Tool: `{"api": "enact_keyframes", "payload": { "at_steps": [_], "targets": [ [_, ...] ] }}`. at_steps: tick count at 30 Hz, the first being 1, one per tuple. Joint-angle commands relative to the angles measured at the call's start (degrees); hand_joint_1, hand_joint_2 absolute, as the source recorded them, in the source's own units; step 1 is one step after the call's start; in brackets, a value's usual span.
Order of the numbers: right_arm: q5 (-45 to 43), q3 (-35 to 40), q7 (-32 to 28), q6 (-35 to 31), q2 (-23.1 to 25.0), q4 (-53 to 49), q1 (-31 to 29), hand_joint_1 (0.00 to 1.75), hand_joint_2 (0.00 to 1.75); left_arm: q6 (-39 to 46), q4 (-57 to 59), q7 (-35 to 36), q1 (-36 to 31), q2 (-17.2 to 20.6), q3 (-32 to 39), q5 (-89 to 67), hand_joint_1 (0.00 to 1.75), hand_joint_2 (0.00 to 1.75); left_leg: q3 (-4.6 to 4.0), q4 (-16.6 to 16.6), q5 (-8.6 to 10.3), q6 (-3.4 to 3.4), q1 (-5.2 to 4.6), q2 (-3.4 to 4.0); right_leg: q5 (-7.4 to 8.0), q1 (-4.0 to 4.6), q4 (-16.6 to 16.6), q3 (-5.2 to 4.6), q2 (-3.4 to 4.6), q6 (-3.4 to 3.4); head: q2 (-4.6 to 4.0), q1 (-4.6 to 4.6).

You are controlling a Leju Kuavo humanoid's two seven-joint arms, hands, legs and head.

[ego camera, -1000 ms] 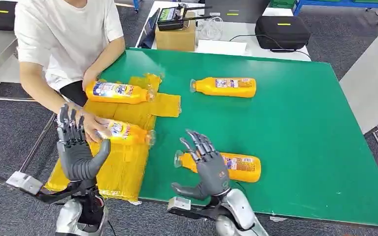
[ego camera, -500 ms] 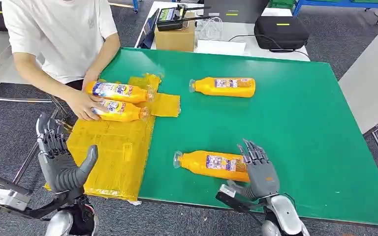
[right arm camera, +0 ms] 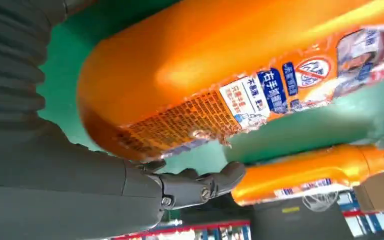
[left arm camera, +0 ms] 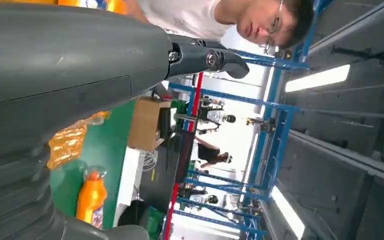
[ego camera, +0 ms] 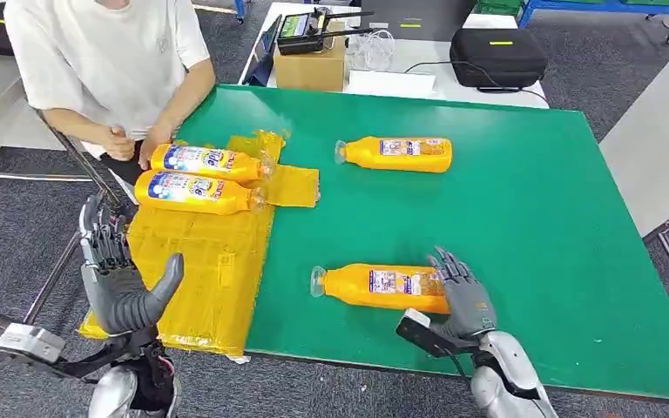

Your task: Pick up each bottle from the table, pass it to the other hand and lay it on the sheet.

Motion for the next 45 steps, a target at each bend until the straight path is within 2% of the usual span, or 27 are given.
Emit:
{"api": "enact_keyframes", "payload": {
  "at_steps": [1, 8, 13, 14, 15, 16, 17, 18, 20, 21, 23, 30, 37, 38, 40, 41, 43, 44, 45],
  "targets": [
    [-6.6, -1.2, -4.5, 4.7, 1.9, 10.7, -5.2, 0.00, 1.75, -0.7, 6.1, 1.2, -3.2, 1.7, -1.3, 1.1, 0.00, 1.75, 0.22, -0.2, 0.00, 0.16, 0.01, 0.01, 0.01, 0.06, -0.2, 0.18, 0.05, -0.28, 0.00, -0.02],
    [-3.6, 4.3, -4.9, 3.2, 1.5, 20.4, -10.7, 0.00, 1.75, -1.0, 8.1, 2.0, -4.1, 2.5, -2.0, 1.7, 0.00, 1.75, 0.26, -0.2, 0.05, 0.16, 0.01, 0.06, 0.08, 0.07, -0.2, 0.19, 0.09, -0.29, 0.00, 0.00],
    [-4.2, 5.8, -6.2, 4.3, 0.7, 22.0, -11.7, 0.00, 1.75, -1.9, 8.4, 2.2, -4.6, 2.8, -2.2, 2.0, 0.00, 1.75, 0.24, -0.1, 0.03, 0.10, 0.00, 0.07, 0.04, 0.04, -0.1, 0.16, 0.08, -0.21, 0.00, 0.00],
    [-4.5, 6.1, -6.4, 5.1, 0.3, 22.5, -11.9, 0.17, 1.75, -2.2, 8.3, 2.3, -4.6, 2.8, -2.3, 2.2, 0.00, 1.75, 0.29, -0.2, 0.04, 0.13, 0.02, 0.04, 0.05, 0.07, -0.1, 0.21, 0.05, -0.27, 0.00, -0.02],
    [-4.4, 6.7, -6.6, 5.9, -0.1, 23.2, -12.4, 1.38, 1.75, -2.3, 8.2, 2.3, -4.6, 3.0, -2.4, 2.1, 0.00, 1.75, 0.38, -0.2, 0.07, 0.20, 0.03, -0.02, 0.07, 0.11, -0.2, 0.30, 0.01, -0.38, 0.00, -0.02],
    [-4.4, 7.1, -6.7, 6.4, -0.5, 23.8, -13.0, 1.55, 1.75, -2.4, 8.2, 2.3, -4.7, 3.2, -2.6, 1.9, 0.00, 1.75, 0.33, -0.2, 0.04, 0.14, 0.02, -0.03, 0.03, 0.07, -0.1, 0.26, -0.01, -0.24, 0.00, 0.00],
    [-4.3, 7.2, -6.5, 5.9, -0.6, 24.5, -13.6, 1.41, 1.75, -2.5, 8.1, 2.3, -4.7, 3.3, -2.5, 1.7, 0.00, 1.75, 0.38, -0.2, 0.05, 0.19, 0.02, -0.03, 0.05, 0.09, -0.2, 0.30, 0.00, -0.30, 0.00, -0.02],
    [-4.3, 7.2, -6.6, 6.0, -0.9, 24.8, -14.3, 1.41, 1.75, -2.5, 8.0, 2.3, -4.6, 3.5, -2.4, 1.7, 0.00, 1.75, 0.32, -0.1, 0.03, 0.14, -0.01, 0.01, 0.02, 0.04, -0.1, 0.23, 0.02, -0.19, 0.00, 0.00],
    [-3.6, 8.2, -6.2, 7.3, -1.9, 25.9, -16.0, 1.61, 1.75, -3.2, 7.2, 2.2, -4.1, 3.9, -2.3, 1.6, 0.00, 1.75, 0.34, -0.1, 0.02, 0.12, 0.01, 0.10, 0.03, 0.04, -0.1, 0.23, 0.07, -0.17, 0.00, 0.00],
    [-3.6, 8.2, -6.2, 7.4, -2.1, 25.9, -16.2, 1.61, 1.75, -3.2, 7.2, 2.2, -4.1, 4.0, -2.2, 1.6, 0.00, 1.75, 0.38, -0.1, 0.04, 0.16, 0.02, 0.11, 0.06, 0.07, -0.1, 0.28, 0.06, -0.25, 0.00, 0.00],
    [-3.5, 8.6, -6.4, 8.2, -2.6, 26.3, -17.0, 1.75, 1.75, -3.5, 6.5, 2.1, -3.6, 4.0, -1.8, 1.6, 0.00, 1.75, 0.41, -0.1, 0.05, 0.14, 0.01, 0.20, 0.06, 0.06, -0.1, 0.28, 0.15, -0.25, 0.00, -0.02],
    [-4.3, 8.7, -7.4, 8.3, -2.9, 27.0, -17.9, 1.75, 1.75, -4.1, 5.5, 1.8, -2.9, 4.0, -1.1, 1.4, 0.00, 1.75, 0.52, -0.2, 0.10, 0.19, 0.01, 0.03, 0.09, 0.08, -0.2, 0.48, 0.00, -0.32, 0.00, -0.02],
    [-10.0, 5.5, -10.7, 8.1, -0.1, 25.1, -16.6, 1.75, 1.75, -4.6, 4.2, 1.4, -2.6, 3.8, -0.7, 1.0, 0.00, 1.75, 0.56, -0.1, 0.02, 0.13, 0.03, 0.16, 0.03, 0.07, -0.1, 0.50, 0.12, -0.23, 0.00, 0.00],
    [-14.7, 2.0, -13.5, 7.9, 1.0, 22.8, -15.0, 1.75, 1.75, -4.7, 3.5, 1.4, -1.9, 4.0, -1.0, 0.5, 0.00, 1.75, 0.57, -0.2, 0.03, 0.16, 0.04, 0.17, 0.05, 0.09, -0.1, 0.50, 0.14, -0.30, 0.00, -0.02],
    [-15.5, 1.5, -14.0, 8.1, 1.3, 21.4, -14.2, 1.75, 1.75, -4.7, 3.3, 1.4, -1.4, 4.0, -1.1, 0.4, 0.00, 1.75, 0.54, -0.1, 0.01, 0.10, 0.04, 0.18, 0.03, 0.07, -0.1, 0.46, 0.16, -0.19, 0.00, -0.02],
    [-20.5, -2.4, -17.0, 8.0, 2.5, 16.9, -11.8, 1.75, 1.75, -4.8, 3.5, 1.5, -0.8, 4.0, -1.2, 0.2, 0.00, 1.75, 0.57, -0.2, 0.03, 0.14, 0.04, 0.17, 0.05, 0.09, -0.1, 0.48, 0.15, -0.28, 0.00, 0.00],
    [-21.6, -3.2, -17.4, 8.5, 2.9, 13.7, -10.4, 1.75, 1.75, -4.9, 4.0, 1.5, -0.4, 3.9, -1.3, 0.0, 0.00, 1.75, 0.53, -0.1, 0.02, 0.12, 0.03, 0.17, 0.03, 0.08, -0.1, 0.45, 0.14, -0.23, 0.00, 0.00],
    [-26.3, -7.0, -19.8, 8.0, 4.7, 8.7, -7.8, 1.75, 1.75, -4.7, 4.5, 1.9, 0.0, 3.4, -1.1, 0.0, 0.00, 1.75, 0.54, -0.2, 0.03, 0.16, 0.03, 0.16, 0.03, 0.10, -0.1, 0.45, 0.14, -0.34, 0.00, -0.02],
    [-27.0, -8.2, -20.4, 6.4, 5.4, 4.4, -5.7, 1.75, 1.75, -4.7, 5.3, 3.0, 0.2, 2.9, -1.0, 0.6, 0.00, 1.75, 0.47, -0.1, 0.01, 0.12, 0.03, 0.16, 0.02, 0.07, -0.1, 0.41, 0.12, -0.23, 0.02, 0.00]
  ]
}}
